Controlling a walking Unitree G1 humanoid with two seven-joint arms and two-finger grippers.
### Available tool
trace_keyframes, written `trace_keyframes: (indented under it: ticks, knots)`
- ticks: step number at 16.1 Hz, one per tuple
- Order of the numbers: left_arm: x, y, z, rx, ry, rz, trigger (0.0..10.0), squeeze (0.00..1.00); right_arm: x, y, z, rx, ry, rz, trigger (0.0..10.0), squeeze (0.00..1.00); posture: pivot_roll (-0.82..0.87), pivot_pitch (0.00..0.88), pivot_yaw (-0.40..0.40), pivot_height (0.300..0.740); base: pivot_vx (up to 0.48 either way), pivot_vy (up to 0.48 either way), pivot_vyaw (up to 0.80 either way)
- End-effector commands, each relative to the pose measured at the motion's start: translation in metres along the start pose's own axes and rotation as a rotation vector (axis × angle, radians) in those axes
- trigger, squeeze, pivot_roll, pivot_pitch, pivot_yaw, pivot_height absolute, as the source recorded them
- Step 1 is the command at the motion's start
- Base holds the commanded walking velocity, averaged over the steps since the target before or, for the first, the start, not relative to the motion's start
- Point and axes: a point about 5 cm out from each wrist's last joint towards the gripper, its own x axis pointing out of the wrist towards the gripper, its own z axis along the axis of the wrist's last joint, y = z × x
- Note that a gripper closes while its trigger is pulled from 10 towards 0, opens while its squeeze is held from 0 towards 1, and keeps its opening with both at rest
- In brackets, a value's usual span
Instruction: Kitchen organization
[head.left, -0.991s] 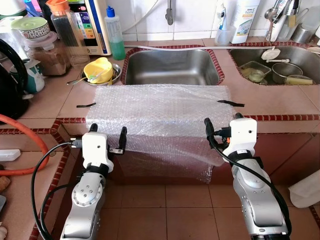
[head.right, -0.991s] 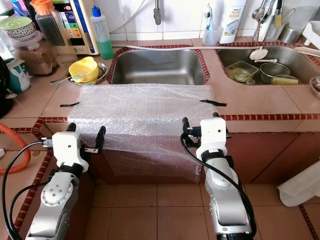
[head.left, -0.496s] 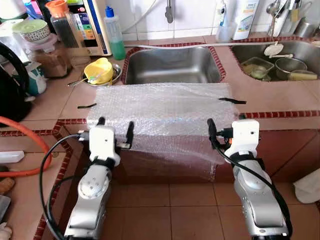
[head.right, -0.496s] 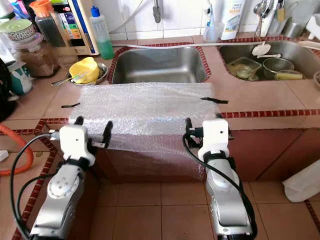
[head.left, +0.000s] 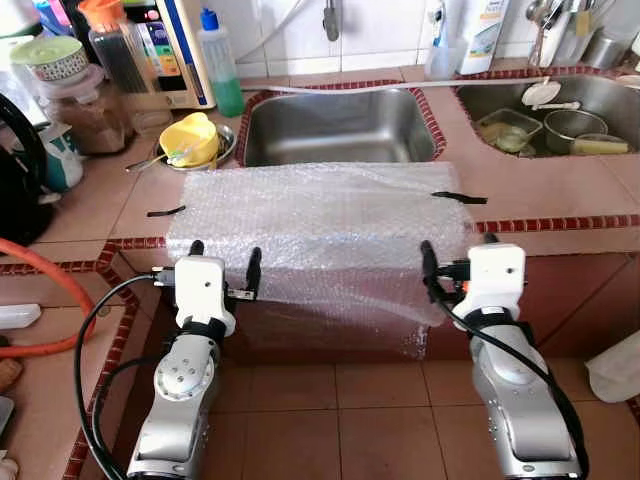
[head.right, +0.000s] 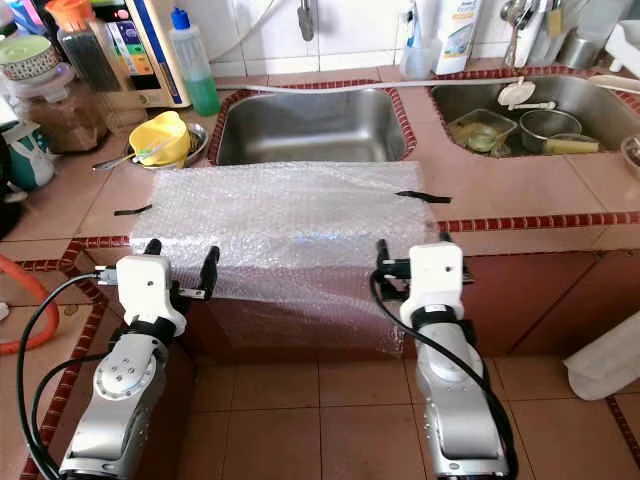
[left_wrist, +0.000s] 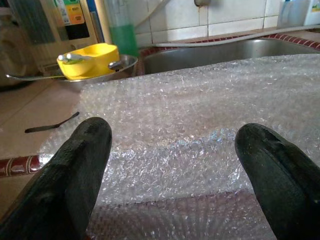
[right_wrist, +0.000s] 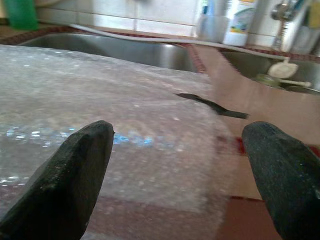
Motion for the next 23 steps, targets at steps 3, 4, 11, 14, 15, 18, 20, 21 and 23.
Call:
trace_keyframes:
  ticks: [3, 4, 11, 14, 15, 18, 20, 21, 23]
  knots:
    - [0.004, -0.004, 0.011, -0.001, -0.036, -0.043, 10.0, 0.00, 0.003, -0.004, 0.010, -0.003, -0.030, -0.019, 10.0, 0.00, -0.18, 0.156, 0.102, 0.740, 0.000, 0.000, 0.00]
    - [0.004, -0.004, 0.012, -0.002, -0.039, -0.046, 10.0, 0.00, 0.003, -0.005, 0.010, -0.003, -0.031, -0.020, 10.0, 0.00, -0.18, 0.156, 0.102, 0.740, 0.000, 0.000, 0.00]
    - [0.015, -0.016, 0.028, -0.060, -0.095, -0.134, 10.0, 0.00, -0.004, -0.002, 0.010, -0.014, -0.044, -0.025, 10.0, 0.00, -0.23, 0.140, 0.136, 0.740, 0.000, 0.000, 0.00]
    - [0.016, -0.015, 0.027, -0.057, -0.090, -0.138, 10.0, 0.00, -0.006, -0.001, 0.010, -0.013, -0.045, -0.022, 10.0, 0.00, -0.23, 0.139, 0.137, 0.740, 0.000, 0.000, 0.00]
    - [0.015, -0.014, 0.027, -0.057, -0.092, -0.134, 10.0, 0.00, -0.006, -0.001, 0.012, -0.015, -0.048, -0.022, 10.0, 0.00, -0.23, 0.144, 0.135, 0.740, 0.000, 0.000, 0.00]
    - [0.009, -0.011, 0.022, -0.061, -0.077, -0.125, 10.0, 0.00, -0.007, -0.003, 0.011, -0.020, -0.045, -0.025, 10.0, 0.00, -0.22, 0.149, 0.131, 0.740, 0.000, 0.000, 0.00]
    - [0.007, -0.011, 0.021, -0.059, -0.071, -0.123, 10.0, 0.00, -0.009, -0.002, 0.011, -0.019, -0.044, -0.018, 10.0, 0.00, -0.22, 0.157, 0.126, 0.740, 0.000, 0.000, 0.00]
    - [0.007, -0.011, 0.021, -0.059, -0.070, -0.123, 10.0, 0.00, -0.009, -0.002, 0.011, -0.018, -0.044, -0.017, 10.0, 0.00, -0.22, 0.159, 0.126, 0.740, 0.000, 0.000, 0.00]
    - [0.007, -0.011, 0.021, -0.058, -0.069, -0.123, 10.0, 0.00, -0.008, -0.001, 0.011, -0.017, -0.043, -0.016, 10.0, 0.00, -0.21, 0.161, 0.127, 0.740, 0.249, 0.000, 0.00]
